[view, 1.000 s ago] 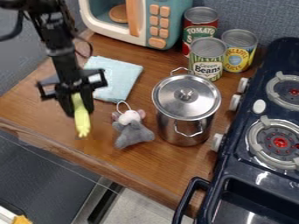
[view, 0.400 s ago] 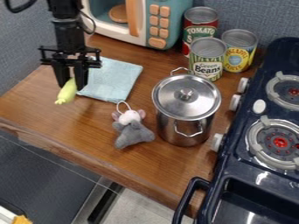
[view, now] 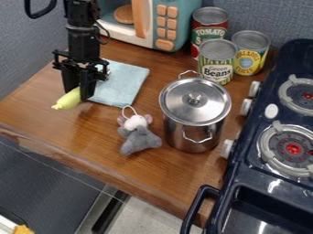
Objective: Take the yellow spoon and place it on top of the cloth
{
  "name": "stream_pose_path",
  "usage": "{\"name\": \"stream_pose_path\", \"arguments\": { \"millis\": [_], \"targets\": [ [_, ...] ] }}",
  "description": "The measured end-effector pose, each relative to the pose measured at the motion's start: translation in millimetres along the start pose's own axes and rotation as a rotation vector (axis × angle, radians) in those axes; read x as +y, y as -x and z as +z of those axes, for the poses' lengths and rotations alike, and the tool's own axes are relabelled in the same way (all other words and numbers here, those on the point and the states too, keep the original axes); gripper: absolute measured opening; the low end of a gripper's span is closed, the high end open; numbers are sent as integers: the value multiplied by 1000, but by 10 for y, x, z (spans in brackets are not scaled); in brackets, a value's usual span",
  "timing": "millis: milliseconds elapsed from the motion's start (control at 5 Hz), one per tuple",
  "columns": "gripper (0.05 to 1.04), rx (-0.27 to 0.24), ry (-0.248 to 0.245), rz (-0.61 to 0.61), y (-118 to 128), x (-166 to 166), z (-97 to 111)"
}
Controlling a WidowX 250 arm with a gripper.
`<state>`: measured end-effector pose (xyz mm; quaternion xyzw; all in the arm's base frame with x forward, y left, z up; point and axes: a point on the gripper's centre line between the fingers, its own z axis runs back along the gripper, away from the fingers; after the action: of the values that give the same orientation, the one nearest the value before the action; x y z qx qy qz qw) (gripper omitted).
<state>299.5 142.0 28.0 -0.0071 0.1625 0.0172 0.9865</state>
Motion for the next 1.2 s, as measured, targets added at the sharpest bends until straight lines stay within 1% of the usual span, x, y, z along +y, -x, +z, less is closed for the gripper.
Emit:
{"name": "stream_pose_path", "arguments": {
  "millis": [200, 400, 600, 800, 1000, 1200],
  "targets": [
    [388, 10, -1, -28, 20, -22, -34],
    [388, -13, 46, -51, 54, -2, -160],
    [388, -69, 83, -70, 58, -4, -213],
    [476, -222, 137, -65, 92, 32, -230],
    [775, -232, 106, -72, 62, 39, -221],
    [986, -281, 104, -86, 47, 5, -188]
  ]
}}
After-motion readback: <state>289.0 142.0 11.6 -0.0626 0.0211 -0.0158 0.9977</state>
